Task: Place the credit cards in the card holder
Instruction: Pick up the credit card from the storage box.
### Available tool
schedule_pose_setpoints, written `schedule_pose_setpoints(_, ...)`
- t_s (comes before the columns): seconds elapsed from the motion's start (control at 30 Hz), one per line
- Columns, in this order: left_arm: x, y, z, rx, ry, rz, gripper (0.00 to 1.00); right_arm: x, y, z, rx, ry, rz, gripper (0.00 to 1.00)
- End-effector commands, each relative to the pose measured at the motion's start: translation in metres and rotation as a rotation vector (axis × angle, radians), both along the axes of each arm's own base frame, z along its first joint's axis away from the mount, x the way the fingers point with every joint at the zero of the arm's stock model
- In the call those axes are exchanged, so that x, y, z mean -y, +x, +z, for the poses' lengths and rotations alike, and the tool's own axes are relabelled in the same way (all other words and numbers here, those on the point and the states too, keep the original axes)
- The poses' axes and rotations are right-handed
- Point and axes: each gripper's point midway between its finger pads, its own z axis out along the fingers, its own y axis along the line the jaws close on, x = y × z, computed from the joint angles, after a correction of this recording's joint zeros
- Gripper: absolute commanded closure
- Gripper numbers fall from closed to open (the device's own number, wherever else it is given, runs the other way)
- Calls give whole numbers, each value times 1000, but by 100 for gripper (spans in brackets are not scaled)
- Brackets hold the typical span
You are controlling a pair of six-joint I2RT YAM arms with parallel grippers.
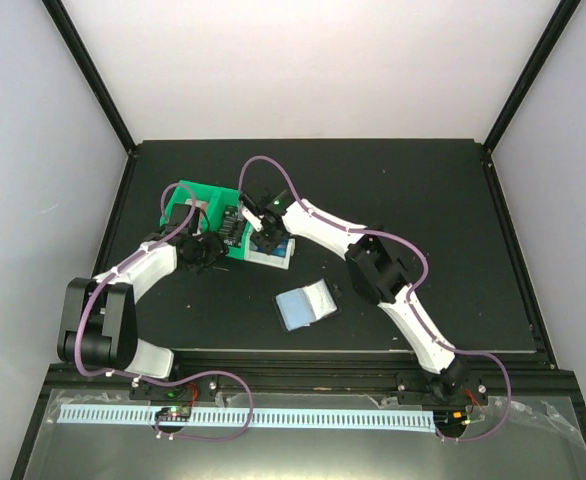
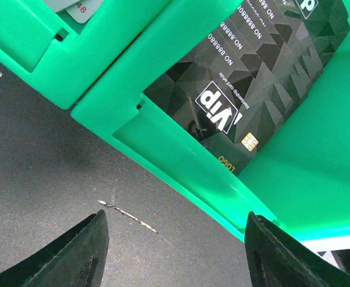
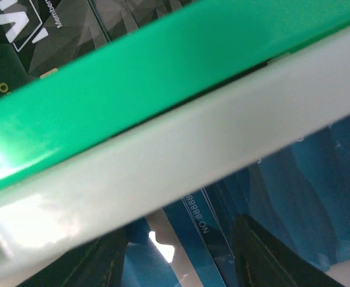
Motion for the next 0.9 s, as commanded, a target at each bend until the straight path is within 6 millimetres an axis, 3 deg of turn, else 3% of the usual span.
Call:
schedule_pose_setpoints(0.0, -6, 14, 12, 45, 30, 2, 35, 10, -9, -20, -49, -72, 56, 48)
schedule_pose_setpoints(0.2, -7, 12, 8, 32, 37, -3, 35, 15, -22, -37, -108, -113, 124, 45)
schedule_pose_setpoints(0.43, -6, 19, 6, 43, 29, 0, 43, 27, -46, -47, -207, -140, 182, 45)
schedule_pose_setpoints(0.7, -5, 26, 5, 57, 28, 1, 47, 8, -76, -15, -332, 4, 257, 53)
schedule_pose_setpoints(0.87, -4, 26, -1, 43, 24, -4, 50, 0, -80, 2, -339, 57, 270, 61)
